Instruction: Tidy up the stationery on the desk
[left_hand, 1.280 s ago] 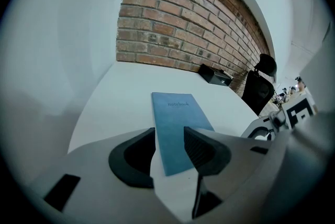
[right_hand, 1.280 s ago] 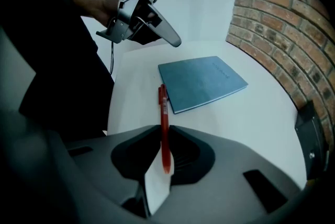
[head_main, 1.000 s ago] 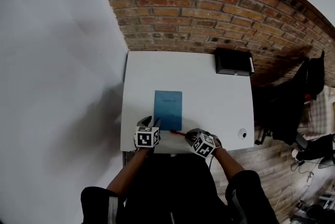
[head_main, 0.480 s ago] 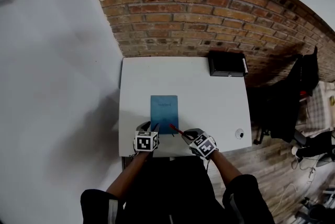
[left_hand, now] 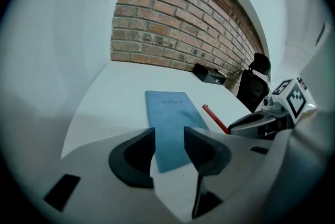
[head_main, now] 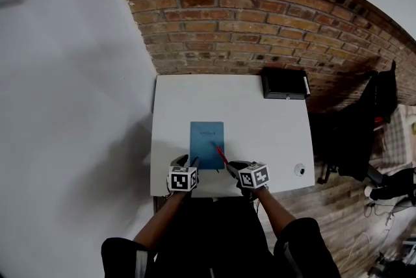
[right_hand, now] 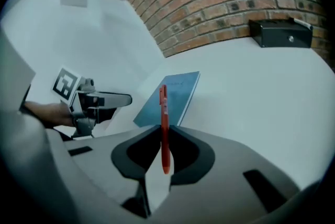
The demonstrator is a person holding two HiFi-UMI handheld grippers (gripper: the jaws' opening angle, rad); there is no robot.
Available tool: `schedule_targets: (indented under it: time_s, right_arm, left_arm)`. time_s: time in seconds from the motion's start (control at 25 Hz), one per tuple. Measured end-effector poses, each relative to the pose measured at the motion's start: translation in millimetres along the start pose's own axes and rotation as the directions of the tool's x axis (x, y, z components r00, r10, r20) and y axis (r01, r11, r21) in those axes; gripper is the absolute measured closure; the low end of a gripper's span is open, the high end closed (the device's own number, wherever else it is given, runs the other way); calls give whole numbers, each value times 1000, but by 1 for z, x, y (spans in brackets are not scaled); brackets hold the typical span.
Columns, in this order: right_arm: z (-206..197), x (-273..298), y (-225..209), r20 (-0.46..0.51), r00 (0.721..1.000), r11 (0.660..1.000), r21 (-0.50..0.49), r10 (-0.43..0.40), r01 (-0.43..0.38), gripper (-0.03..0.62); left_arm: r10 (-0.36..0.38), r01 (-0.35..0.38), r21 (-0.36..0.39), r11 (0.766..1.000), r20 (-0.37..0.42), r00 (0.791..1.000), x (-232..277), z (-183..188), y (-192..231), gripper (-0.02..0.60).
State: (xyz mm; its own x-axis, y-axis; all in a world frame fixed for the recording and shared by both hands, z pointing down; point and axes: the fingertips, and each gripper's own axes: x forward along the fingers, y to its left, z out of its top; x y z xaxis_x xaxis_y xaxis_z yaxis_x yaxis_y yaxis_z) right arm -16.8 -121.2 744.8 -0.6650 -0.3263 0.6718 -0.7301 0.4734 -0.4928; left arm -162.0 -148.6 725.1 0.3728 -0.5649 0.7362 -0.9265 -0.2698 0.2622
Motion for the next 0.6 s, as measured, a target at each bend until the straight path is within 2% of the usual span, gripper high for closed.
schedule_targets:
  time_s: [0.2,0.44,0.6]
  right_arm:
    - [10,8,-9,68,998,980,199,5,-18,530]
    - [15,19,-23,113,993,911,412,-29,-20,530]
    - [17,26,-29,134,990,872,488,-39,-32,530]
  left_arm:
    - [14,-14,-11,1000,-7,1000,-2,-3,4,405]
    - [25,-26,-14,1000,-19,999,-2,-6,8,405]
    - [26,-26,-10,1000,-29,999,-2,-8,9,405]
